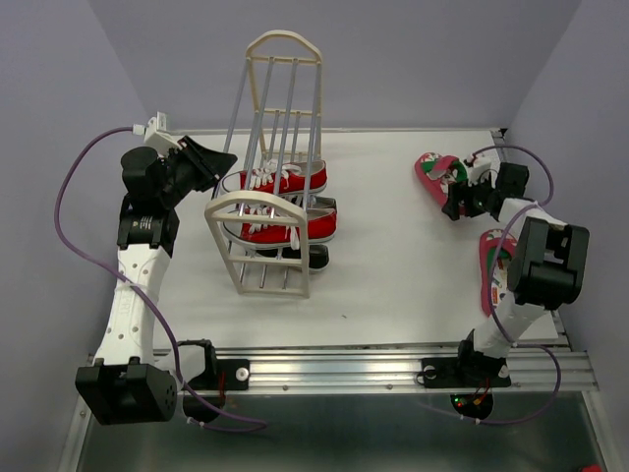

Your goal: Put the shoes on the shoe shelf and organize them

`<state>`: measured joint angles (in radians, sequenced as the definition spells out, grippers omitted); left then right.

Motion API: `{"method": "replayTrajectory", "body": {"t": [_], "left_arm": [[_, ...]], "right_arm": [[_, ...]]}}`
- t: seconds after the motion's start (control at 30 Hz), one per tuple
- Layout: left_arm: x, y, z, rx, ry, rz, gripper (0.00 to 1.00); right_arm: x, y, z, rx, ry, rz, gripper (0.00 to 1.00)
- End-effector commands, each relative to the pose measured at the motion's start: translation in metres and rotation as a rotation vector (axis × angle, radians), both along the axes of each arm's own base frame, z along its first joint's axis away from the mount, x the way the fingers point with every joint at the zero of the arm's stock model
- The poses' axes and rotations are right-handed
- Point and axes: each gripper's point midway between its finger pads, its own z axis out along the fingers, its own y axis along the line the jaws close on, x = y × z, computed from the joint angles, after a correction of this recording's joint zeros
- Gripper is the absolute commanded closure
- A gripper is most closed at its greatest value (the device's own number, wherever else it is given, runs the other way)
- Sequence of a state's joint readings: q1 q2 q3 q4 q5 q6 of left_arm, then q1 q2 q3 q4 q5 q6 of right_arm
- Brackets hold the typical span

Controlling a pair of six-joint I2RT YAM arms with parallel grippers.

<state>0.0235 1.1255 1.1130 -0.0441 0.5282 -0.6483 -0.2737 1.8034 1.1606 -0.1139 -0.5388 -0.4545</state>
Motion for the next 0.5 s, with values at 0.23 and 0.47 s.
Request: {"method": "replayTrajectory", "body": {"t": [0.23,0.47], "left_arm": [[0.005,0.008,-0.109,0.162,0.249,-0.036,1.0],[0.005,0.007,-0.112,0.159,0.256,-0.043,1.0]], "right_arm": [[-0.054,0.118,-0.009,0.061,0.026,0.096,0.99],[-0.066,0.128,-0.032,0.046,0.092,0.079,0.98]]}}
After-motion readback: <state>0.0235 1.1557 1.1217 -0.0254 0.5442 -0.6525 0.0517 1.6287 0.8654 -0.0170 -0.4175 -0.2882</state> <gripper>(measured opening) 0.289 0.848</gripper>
